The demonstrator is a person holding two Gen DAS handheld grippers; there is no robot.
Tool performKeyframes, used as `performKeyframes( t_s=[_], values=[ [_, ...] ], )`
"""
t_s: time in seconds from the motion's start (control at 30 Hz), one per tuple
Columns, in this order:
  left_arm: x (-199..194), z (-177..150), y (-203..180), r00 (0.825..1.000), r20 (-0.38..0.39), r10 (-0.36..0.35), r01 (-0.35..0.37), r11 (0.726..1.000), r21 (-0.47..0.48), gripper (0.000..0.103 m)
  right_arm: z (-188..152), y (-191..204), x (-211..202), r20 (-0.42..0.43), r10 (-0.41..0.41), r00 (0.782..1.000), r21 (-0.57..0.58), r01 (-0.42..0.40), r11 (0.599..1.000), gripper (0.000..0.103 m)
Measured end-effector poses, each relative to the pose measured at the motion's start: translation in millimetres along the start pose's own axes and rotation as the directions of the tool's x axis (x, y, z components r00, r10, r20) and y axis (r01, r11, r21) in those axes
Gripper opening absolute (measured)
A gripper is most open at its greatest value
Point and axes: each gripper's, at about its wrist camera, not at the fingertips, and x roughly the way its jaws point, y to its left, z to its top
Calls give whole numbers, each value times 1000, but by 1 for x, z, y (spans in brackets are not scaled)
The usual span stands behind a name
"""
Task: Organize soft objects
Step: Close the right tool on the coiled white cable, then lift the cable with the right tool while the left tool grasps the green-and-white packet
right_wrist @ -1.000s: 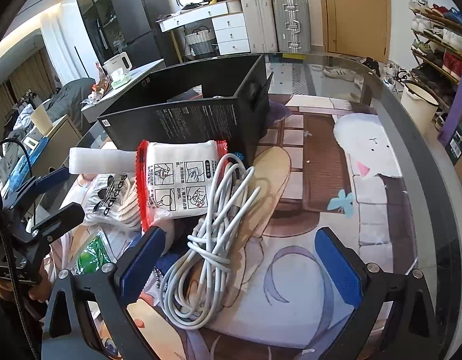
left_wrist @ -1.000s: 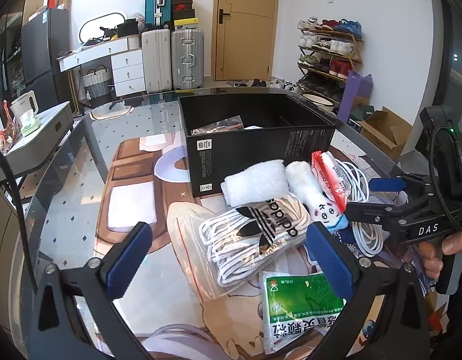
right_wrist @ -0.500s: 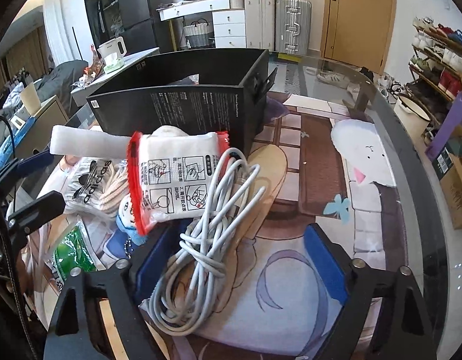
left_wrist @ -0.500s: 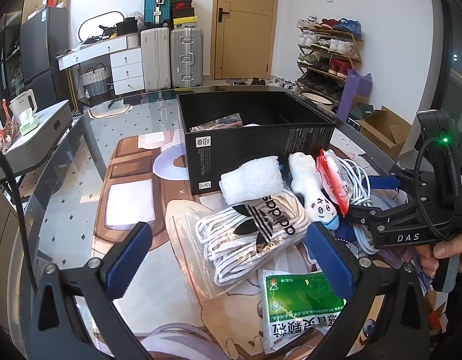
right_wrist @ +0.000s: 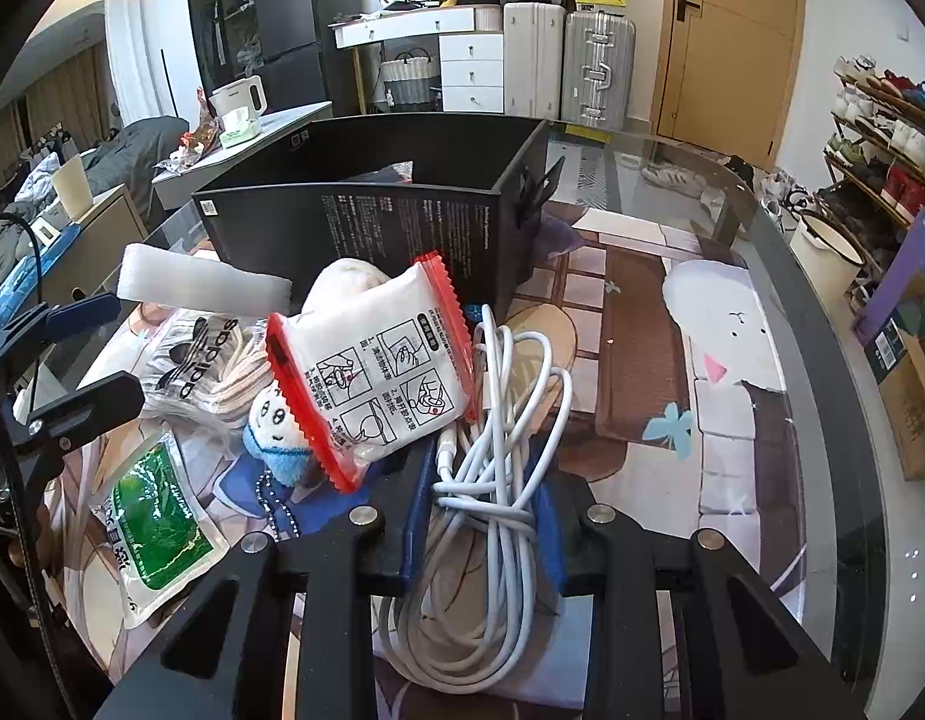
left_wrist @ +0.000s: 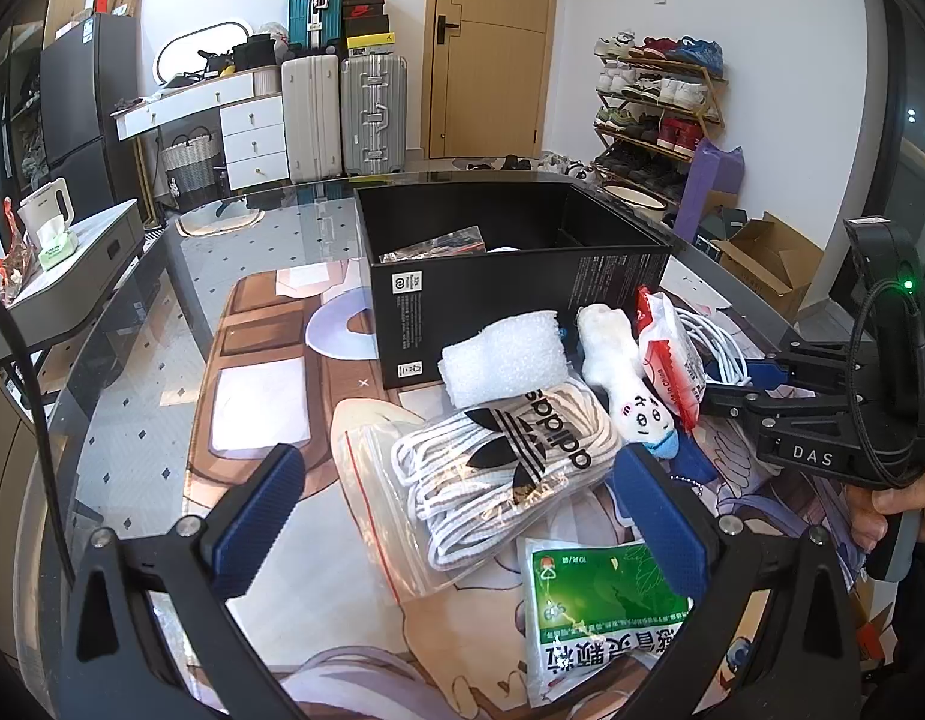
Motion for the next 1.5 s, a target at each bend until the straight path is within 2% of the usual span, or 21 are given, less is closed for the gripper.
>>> performKeyframes(
  t_s=[0.43,0.8,1.3,1.5],
  values=[
    [-2,-2,-2,1000,5,-7,7,1000,15,103,8,-6,-41,153,-7,988,18,4,1000,30],
    [-17,-12,-17,998,-6,-70,70,996,61,103,15,-2,-65,210,18,978,4,-20,1000,30],
    [-11,-28,-45,986,-119,-115,131,982,138,103,14,5,-70,226,41,973,-15,-38,999,30],
    [-1,-38,-54,979,-181,-93,124,977,172,101,13,5,-71,226,41,973,-16,-38,999,30]
  ],
)
